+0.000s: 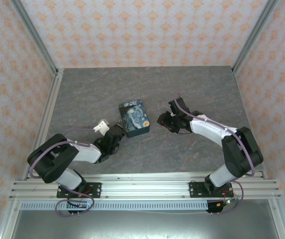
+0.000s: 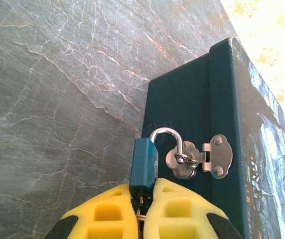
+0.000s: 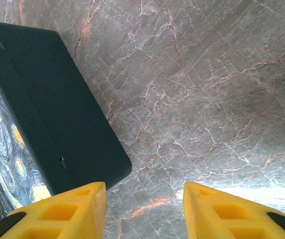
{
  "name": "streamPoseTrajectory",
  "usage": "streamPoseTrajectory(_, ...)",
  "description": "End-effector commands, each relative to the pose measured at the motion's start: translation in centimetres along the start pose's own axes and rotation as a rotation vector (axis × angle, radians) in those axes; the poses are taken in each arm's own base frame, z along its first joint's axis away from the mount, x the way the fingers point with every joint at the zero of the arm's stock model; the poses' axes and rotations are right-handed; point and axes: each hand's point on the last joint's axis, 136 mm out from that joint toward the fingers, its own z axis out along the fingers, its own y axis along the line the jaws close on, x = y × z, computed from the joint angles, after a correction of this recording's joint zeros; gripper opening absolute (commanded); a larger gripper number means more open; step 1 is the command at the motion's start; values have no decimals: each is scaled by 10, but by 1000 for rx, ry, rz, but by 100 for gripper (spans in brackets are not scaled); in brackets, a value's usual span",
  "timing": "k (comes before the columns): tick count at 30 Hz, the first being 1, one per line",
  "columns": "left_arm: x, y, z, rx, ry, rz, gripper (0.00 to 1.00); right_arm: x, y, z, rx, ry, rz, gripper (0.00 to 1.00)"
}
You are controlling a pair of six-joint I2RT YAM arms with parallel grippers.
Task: Unlock a padlock with a key
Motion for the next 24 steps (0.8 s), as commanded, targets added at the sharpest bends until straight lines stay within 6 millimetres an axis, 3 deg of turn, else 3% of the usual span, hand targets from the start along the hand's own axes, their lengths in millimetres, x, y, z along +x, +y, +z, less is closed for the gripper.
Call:
streamPoseTrajectory(1, -10, -1, -1, 12, -64, -50, 0, 2, 5, 5, -14, 11, -2, 44)
streamPoseTrajectory(11, -14, -13, -1, 69, -66, -150, 0, 6, 6, 10, -18, 21, -7, 42)
streamPoseTrajectory(24, -11, -10, 20, 88, -61, -230, 0, 10, 1, 11, -15, 25, -7, 41)
